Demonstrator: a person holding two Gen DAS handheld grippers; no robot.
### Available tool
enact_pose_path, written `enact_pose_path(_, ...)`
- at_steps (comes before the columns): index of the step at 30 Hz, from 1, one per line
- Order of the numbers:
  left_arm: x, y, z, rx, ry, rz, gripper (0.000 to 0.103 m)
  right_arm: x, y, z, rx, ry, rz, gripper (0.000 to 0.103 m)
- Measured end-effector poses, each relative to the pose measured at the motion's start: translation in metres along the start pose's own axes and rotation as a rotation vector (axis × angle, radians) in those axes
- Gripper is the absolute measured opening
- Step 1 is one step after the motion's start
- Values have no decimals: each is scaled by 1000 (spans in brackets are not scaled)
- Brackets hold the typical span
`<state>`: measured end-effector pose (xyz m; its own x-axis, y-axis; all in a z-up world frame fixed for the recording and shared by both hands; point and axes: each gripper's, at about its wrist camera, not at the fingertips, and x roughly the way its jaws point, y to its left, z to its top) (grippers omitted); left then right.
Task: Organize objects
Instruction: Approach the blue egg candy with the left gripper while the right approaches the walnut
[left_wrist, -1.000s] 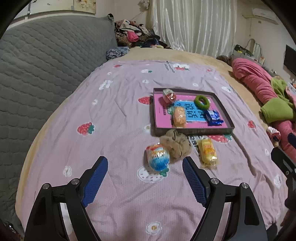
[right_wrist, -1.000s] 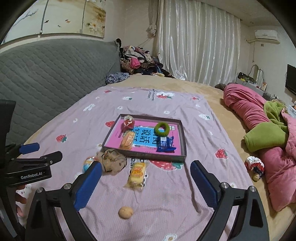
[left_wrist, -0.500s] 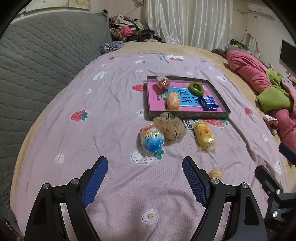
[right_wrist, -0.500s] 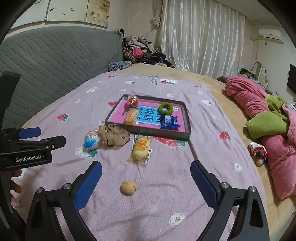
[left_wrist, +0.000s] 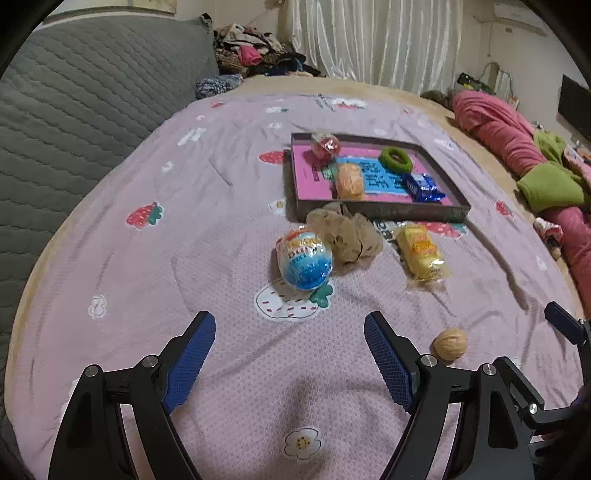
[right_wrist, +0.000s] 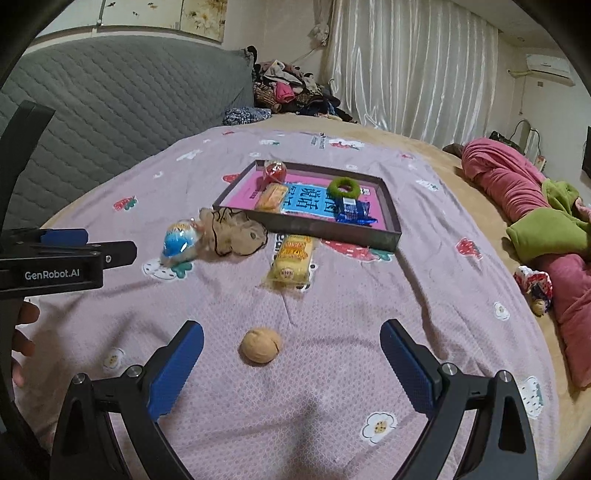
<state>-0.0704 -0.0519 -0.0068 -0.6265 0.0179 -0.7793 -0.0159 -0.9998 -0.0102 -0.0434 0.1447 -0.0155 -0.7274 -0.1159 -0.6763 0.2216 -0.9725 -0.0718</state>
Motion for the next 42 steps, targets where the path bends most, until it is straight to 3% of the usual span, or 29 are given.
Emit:
enact_pose_path(11, 41, -8, -2, 29, 14, -6, 84, 36, -1, -15, -11, 47, -4, 97)
enact_pose_path(20, 68, 0, 8, -26, 19, -27, 84, 55, 5, -16, -38, 54, 13, 97)
enact_pose_path(32, 92, -2, 25, -28, 15, -18, 84, 70, 9, -18, -30, 63, 22, 97)
enact_pose_path(42, 104, 1, 33, -48, 17, -42, 84, 81, 8, -20, -28, 83, 31, 88)
